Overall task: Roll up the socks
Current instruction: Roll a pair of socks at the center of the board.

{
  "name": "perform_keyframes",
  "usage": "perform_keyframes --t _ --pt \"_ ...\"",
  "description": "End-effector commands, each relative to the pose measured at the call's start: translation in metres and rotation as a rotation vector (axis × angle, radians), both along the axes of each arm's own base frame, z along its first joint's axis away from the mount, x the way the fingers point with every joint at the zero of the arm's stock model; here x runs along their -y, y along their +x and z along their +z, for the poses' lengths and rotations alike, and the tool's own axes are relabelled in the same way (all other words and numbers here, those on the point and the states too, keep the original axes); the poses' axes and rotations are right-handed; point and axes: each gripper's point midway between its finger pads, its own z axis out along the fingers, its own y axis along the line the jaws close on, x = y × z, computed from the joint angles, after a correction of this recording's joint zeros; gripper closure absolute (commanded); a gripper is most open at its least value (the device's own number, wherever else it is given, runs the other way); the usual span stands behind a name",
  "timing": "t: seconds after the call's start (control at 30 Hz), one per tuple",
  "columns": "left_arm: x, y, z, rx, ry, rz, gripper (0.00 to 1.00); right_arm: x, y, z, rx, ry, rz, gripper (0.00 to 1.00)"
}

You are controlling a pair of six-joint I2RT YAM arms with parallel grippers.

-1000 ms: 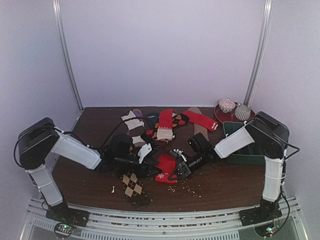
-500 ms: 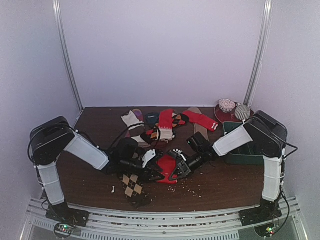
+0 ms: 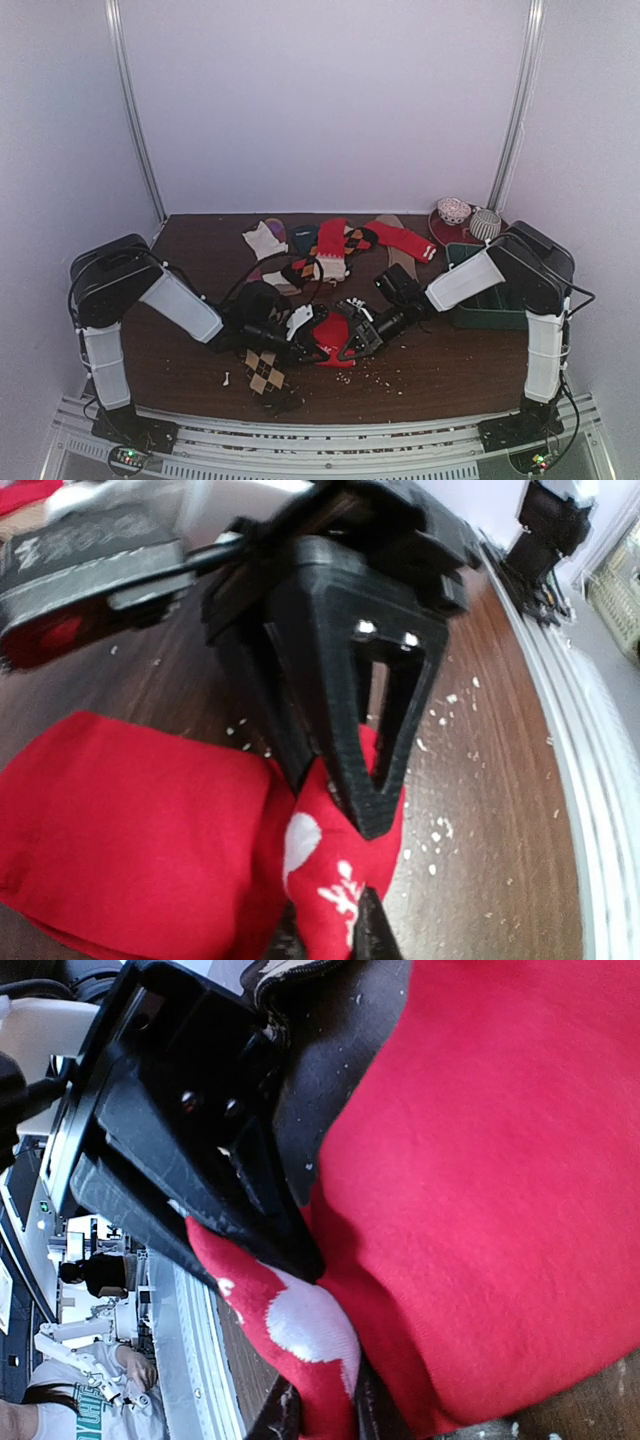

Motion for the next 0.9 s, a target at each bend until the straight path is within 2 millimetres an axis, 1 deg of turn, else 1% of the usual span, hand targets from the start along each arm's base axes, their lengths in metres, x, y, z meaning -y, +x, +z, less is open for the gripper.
perform_keyframes --t 0.0,0.03,0.07,0.13,0.17,0.2,0.23,0.33,0.37,0.4,0.43,0.47,0.53,0.6,0.73,0.87 --pt "0.007 0.007 0.004 0.002 -0.018 0.019 1.0 0.05 -0.024 -0.072 -0.107 -0.332 -0.064 0.84" --pt "0.007 0.007 0.002 -0.01 -0.012 0.025 1.0 0.049 -0.022 -0.071 -0.095 -0.331 -0.064 0.83" --pt "0.006 0.007 0.0 -0.023 -0.005 0.034 1.0 0.048 -0.021 -0.069 -0.08 -0.327 -0.065 0.81" --pt "0.001 0.008 -0.01 -0.071 0.031 0.076 1.0 0.044 -0.014 -0.058 -0.023 -0.294 -0.067 0.73" --pt "-0.002 0.008 -0.017 -0.101 0.056 0.099 1.0 0.04 -0.009 -0.049 0.017 -0.267 -0.069 0.64" --pt "-0.006 0.008 -0.026 -0.139 0.082 0.121 1.0 0.036 -0.004 -0.038 0.072 -0.234 -0.068 0.52" --pt "-0.01 0.006 -0.034 -0.178 0.105 0.135 1.0 0.034 0.002 -0.026 0.135 -0.205 -0.076 0.48" --pt "-0.024 -0.006 -0.056 -0.274 0.162 0.174 1.0 0.026 0.019 0.021 0.384 -0.083 -0.103 0.47" --pt "-0.029 -0.008 -0.061 -0.299 0.176 0.188 1.0 0.025 0.027 0.045 0.509 -0.039 -0.129 0.45" --pt "-0.033 -0.012 -0.065 -0.322 0.189 0.2 1.0 0.025 0.025 0.051 0.586 -0.023 -0.123 0.44" --pt "-0.038 -0.015 -0.069 -0.345 0.202 0.212 1.0 0.026 0.029 0.069 0.712 -0.006 -0.137 0.42" --pt "-0.041 -0.017 -0.073 -0.372 0.214 0.223 1.0 0.027 0.028 0.076 0.814 -0.01 -0.134 0.4" --pt "-0.047 -0.023 -0.08 -0.409 0.233 0.233 1.0 0.027 0.022 0.081 0.992 -0.032 -0.097 0.36" --pt "-0.051 -0.027 -0.086 -0.438 0.252 0.239 1.0 0.021 0.013 0.08 1.102 -0.035 -0.048 0.35" --pt "-0.055 -0.032 -0.093 -0.465 0.271 0.24 1.0 0.002 -0.004 0.072 1.229 -0.026 0.063 0.34" --pt "-0.055 -0.032 -0.093 -0.465 0.276 0.235 1.0 -0.009 0.001 0.055 1.268 -0.073 0.121 0.34"
